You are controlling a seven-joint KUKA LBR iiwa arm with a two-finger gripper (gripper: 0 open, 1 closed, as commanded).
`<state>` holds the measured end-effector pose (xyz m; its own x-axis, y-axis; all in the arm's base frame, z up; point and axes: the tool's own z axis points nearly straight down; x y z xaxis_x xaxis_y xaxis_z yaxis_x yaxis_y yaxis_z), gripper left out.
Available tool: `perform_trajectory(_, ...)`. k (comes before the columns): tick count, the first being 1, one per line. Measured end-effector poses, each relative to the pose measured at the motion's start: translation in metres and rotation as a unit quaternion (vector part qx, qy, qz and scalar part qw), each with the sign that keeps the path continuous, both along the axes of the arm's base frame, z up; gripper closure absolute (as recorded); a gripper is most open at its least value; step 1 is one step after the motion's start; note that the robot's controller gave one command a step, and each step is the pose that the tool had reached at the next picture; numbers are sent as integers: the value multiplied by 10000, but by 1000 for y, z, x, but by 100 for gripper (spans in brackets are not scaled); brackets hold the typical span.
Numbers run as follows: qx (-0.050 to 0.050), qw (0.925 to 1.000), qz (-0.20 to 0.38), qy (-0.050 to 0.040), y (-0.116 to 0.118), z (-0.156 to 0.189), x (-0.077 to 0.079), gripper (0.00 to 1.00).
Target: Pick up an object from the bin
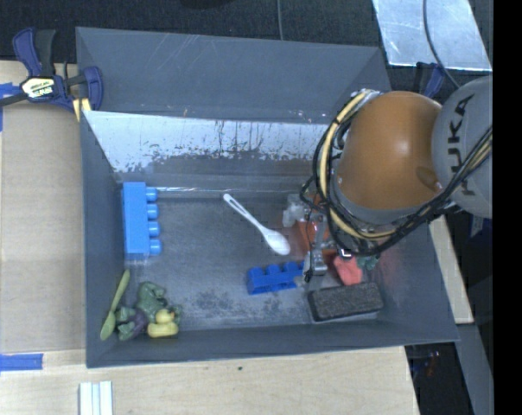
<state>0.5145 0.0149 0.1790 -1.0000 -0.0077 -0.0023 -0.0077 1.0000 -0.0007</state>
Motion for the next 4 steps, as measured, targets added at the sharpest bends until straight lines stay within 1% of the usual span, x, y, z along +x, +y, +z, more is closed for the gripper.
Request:
perform_trajectory(1,1,9931,-1175,-12,11,-21,-8,0)
perform_trajectory(2,6,9861,-1660,-18,38,-58,-11,0)
perform_trajectory(3,7,9761,-2174,-12,35,-78,-16,0)
perform_trajectory(4,2,9977,-680,-4,33,-90,-16,0)
